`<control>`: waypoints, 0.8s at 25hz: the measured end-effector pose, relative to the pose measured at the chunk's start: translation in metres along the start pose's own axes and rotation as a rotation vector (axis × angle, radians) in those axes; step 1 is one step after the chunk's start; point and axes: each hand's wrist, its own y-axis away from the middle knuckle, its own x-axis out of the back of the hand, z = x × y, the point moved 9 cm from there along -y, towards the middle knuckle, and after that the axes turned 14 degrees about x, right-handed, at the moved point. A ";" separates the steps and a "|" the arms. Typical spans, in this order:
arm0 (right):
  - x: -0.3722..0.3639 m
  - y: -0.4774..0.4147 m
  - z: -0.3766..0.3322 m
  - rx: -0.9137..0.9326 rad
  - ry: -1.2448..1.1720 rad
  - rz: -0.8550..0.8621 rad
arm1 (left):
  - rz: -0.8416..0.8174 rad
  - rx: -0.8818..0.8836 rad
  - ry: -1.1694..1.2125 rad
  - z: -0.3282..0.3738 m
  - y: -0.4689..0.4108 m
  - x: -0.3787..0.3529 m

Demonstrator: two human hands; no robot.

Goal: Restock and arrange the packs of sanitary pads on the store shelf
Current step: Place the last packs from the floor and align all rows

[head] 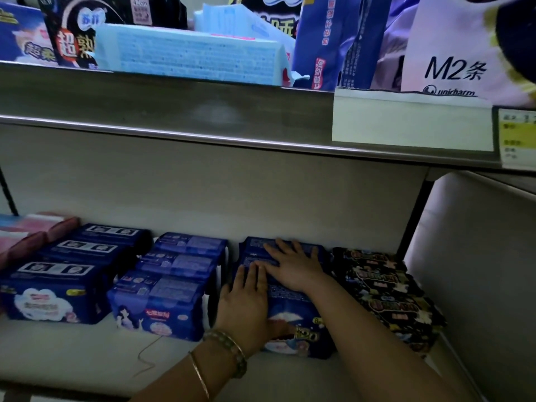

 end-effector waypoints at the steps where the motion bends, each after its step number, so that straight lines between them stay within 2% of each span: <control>1: 0.001 0.000 0.001 0.001 0.001 0.006 | -0.004 0.003 0.001 0.001 -0.001 0.000; 14: 0.002 0.001 0.000 -0.004 -0.017 0.042 | 0.016 -0.018 0.082 0.004 -0.002 -0.004; 17: 0.000 0.002 0.000 0.004 0.004 0.029 | 0.052 -0.055 0.211 0.002 -0.002 -0.002; 20: -0.002 0.002 0.001 0.010 -0.008 0.021 | 0.089 -0.030 0.467 -0.011 0.001 0.008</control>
